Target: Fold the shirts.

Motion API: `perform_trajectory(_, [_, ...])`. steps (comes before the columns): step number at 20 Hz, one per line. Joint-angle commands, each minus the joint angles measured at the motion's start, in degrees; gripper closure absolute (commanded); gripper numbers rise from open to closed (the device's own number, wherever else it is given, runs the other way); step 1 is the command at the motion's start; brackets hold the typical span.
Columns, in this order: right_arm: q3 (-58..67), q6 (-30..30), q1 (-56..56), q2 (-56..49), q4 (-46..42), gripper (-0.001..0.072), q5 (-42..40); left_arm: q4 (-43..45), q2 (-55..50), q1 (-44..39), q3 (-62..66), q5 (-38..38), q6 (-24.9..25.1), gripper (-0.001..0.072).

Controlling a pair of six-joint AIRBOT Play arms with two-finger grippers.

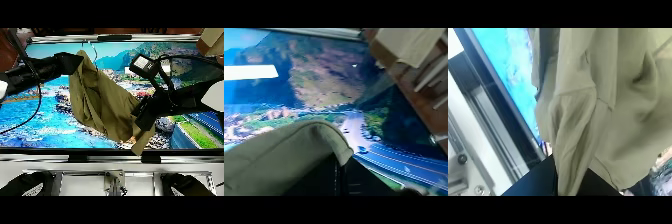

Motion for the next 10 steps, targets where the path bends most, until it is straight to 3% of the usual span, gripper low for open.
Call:
perform_trajectory(1, [0.0,2.6,1.4,-0.1,-3.6,0.0659,-5.7,-0.2,2.1,-1.9,7.0,-9.8,1.9,0.0668])
perform_trajectory(4, [0.1,4.1,1.4,0.1,-2.6,0.0659,-13.1,-0.2,6.7,-3.2,9.7,-18.1,5.9,0.0668])
perform_trajectory(7, [0.8,5.2,1.4,1.0,1.2,0.0659,-21.0,1.1,11.2,-2.9,9.7,-25.4,6.0,0.0668])
perform_trajectory(10, [3.8,5.1,1.4,2.7,1.2,0.066,-24.3,10.2,14.6,-2.9,9.7,-28.0,4.2,0.0668])
